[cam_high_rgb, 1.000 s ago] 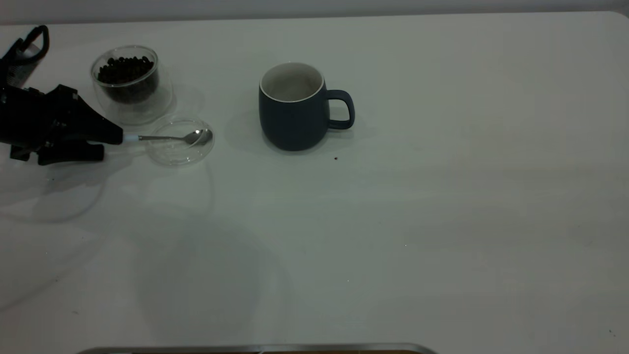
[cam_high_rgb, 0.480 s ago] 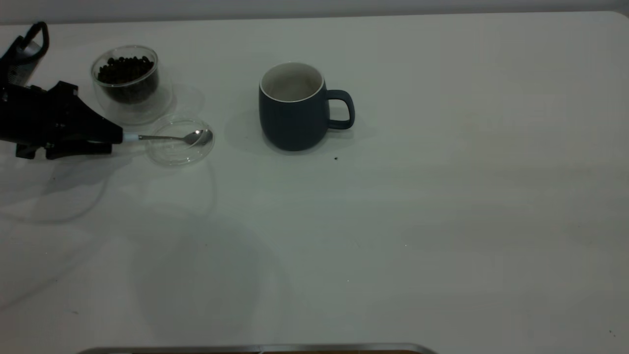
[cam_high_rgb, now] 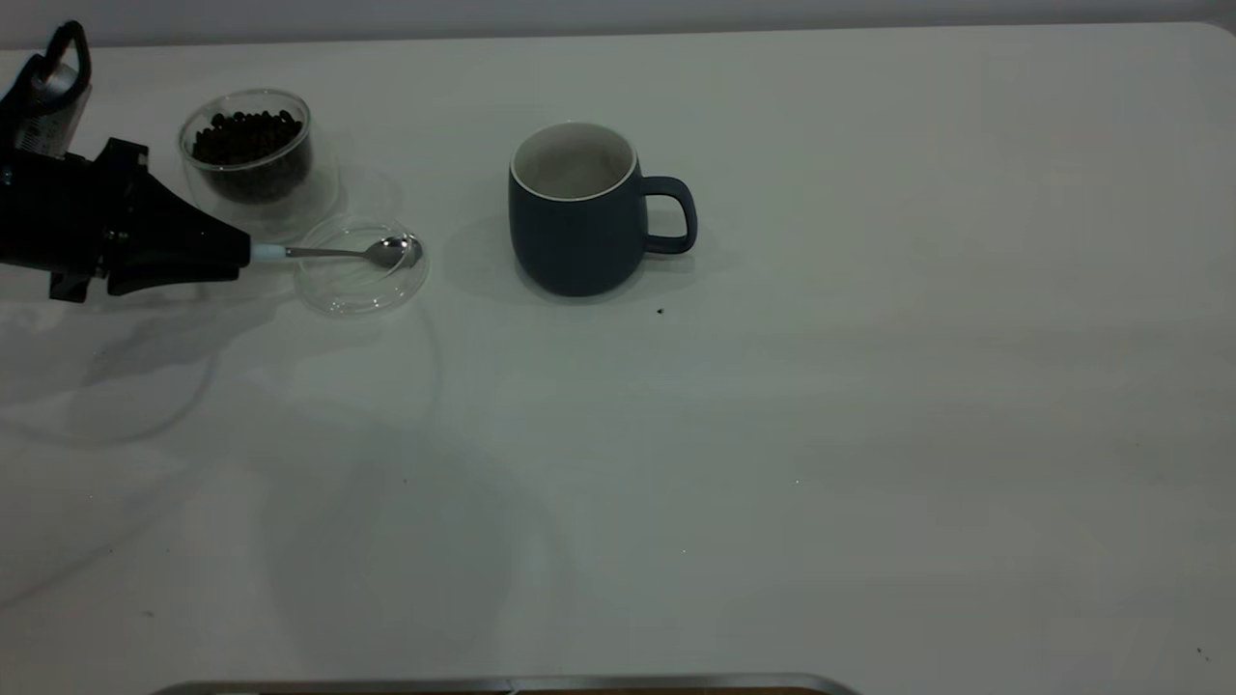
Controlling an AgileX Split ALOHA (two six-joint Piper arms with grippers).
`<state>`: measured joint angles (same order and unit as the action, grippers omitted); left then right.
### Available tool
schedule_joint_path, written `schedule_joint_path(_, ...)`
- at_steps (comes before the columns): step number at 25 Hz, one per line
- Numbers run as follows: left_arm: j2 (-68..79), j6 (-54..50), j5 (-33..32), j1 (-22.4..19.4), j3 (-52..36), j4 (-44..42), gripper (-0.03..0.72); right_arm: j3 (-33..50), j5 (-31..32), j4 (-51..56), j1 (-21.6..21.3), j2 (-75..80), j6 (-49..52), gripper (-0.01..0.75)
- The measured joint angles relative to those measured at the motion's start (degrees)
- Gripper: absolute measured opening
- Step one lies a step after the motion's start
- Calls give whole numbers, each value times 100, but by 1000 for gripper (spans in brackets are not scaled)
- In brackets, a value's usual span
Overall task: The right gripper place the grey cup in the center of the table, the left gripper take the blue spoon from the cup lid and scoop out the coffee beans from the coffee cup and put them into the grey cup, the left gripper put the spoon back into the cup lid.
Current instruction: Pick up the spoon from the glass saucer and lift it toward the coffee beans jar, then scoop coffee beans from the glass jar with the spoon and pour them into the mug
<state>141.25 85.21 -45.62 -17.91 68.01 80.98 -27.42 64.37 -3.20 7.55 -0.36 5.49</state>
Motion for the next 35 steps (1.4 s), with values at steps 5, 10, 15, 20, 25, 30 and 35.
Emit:
schedule_joint_path(5,-19,-6,-208,0,0,-83,134,0,0,0,0,0,0,375)
schedule_joint_path(10,-339,-275,-221,0,0,-714,134,0,0,0,0,0,0,375)
schedule_joint_path(15,-946,-622,-407,0,0,-1269,134,0,0,0,0,0,0,375)
schedule_joint_path(20,-1666,-659,-713,0,0,-1302,134,0,0,0,0,0,0,375)
schedule_joint_path(25,-2384,-838,-537,-122,7,-984,134,0,0,0,0,0,5,375)
schedule_joint_path(30,-2477,-1482,-291,-626,352,-739,134,0,0,0,0,0,5,375)
schedule_joint_path(35,-2045,-1819,-476,-1168,509,-842,134,0,0,0,0,0,-2,375)
